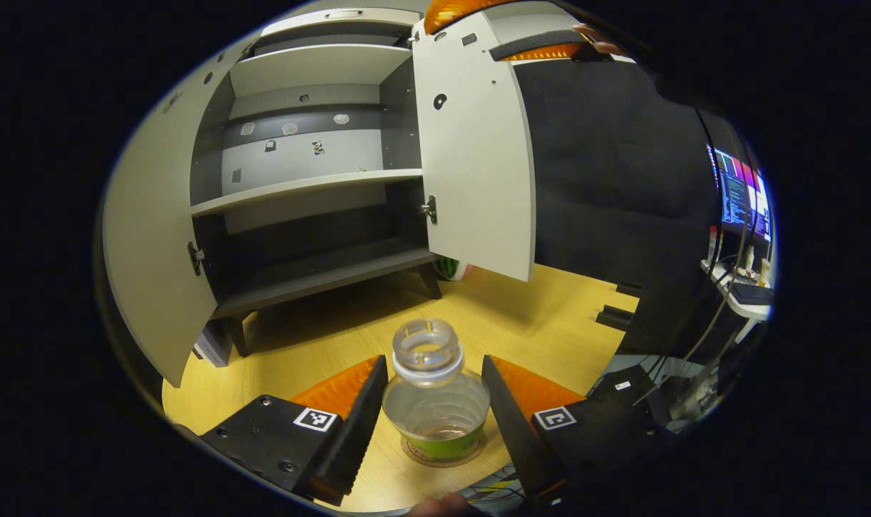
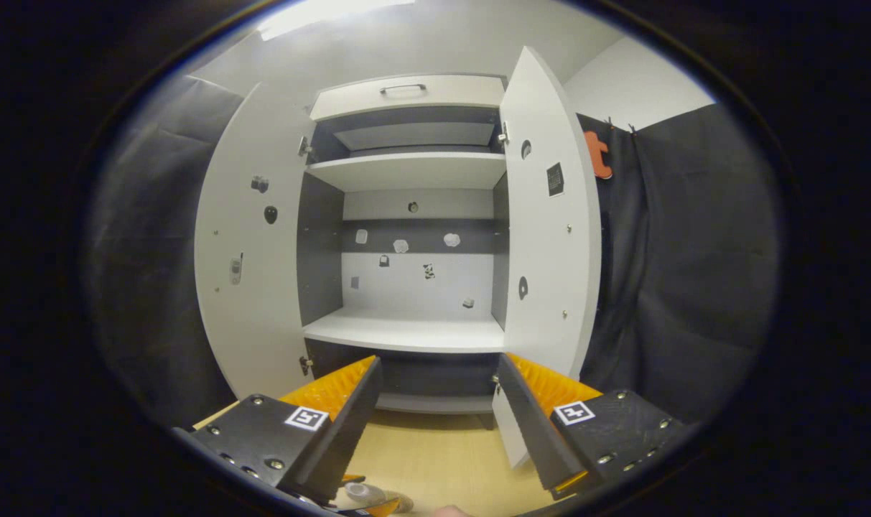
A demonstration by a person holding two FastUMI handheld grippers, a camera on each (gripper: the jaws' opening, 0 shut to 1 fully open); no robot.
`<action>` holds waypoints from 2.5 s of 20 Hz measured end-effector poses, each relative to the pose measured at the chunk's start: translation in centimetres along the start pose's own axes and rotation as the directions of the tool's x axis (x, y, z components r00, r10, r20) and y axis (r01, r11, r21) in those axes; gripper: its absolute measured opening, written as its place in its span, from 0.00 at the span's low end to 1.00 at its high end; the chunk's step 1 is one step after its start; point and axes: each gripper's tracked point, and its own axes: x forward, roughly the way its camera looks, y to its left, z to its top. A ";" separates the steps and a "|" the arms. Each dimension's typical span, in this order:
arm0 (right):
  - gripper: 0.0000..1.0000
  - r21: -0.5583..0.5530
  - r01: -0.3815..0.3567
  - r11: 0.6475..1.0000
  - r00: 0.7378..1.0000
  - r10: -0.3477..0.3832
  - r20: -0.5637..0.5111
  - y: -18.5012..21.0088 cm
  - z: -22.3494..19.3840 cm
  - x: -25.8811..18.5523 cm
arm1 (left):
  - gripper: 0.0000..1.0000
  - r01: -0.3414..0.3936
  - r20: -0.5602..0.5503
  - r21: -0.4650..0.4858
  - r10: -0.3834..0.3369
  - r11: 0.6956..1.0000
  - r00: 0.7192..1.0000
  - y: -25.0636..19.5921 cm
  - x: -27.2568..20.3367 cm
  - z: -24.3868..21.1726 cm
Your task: Grasp the bottle in the cabinet with the left hand and place it on the coaster, then close the right door with the right hand and the left door with the left hand.
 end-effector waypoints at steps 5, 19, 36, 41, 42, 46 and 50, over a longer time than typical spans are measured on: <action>0.99 -0.008 0.005 1.000 1.000 -0.005 0.017 -1.2 0.2 -1.3 | 0.84 -0.009 0.035 -0.022 0.010 1.000 0.999 0.7 -1.5 3.6; 0.98 -0.021 0.121 0.992 0.992 -0.121 0.020 -14.5 0.6 -4.1 | 0.89 -0.184 0.111 -0.091 0.193 0.979 0.975 8.0 -8.0 17.2; 0.99 -0.005 0.243 0.970 0.970 -0.243 0.024 -30.3 5.2 3.2 | 0.95 -0.310 0.250 -0.174 0.346 0.935 0.904 14.5 -17.3 28.7; 0.98 0.027 0.262 0.965 0.965 -0.262 -0.003 -30.2 6.0 6.7 | 0.95 -0.352 0.282 -0.190 0.394 0.916 0.875 16.9 -19.9 30.7; 0.98 0.035 0.266 0.963 0.964 -0.266 -0.014 -30.0 6.2 7.5 | 0.94 -0.360 0.285 -0.194 0.404 0.912 0.869 17.2 -20.3 30.8; 0.98 0.156 0.148 0.976 0.988 -0.139 -0.067 -25.3 6.4 10.1 | 0.95 -0.386 0.275 -0.195 0.428 0.902 0.861 18.1 -21.4 29.9; 0.87 0.091 0.181 0.979 0.983 -0.179 -0.026 -24.7 7.3 9.9 | 0.94 -0.405 0.234 -0.181 0.440 0.896 0.867 18.2 -22.6 28.2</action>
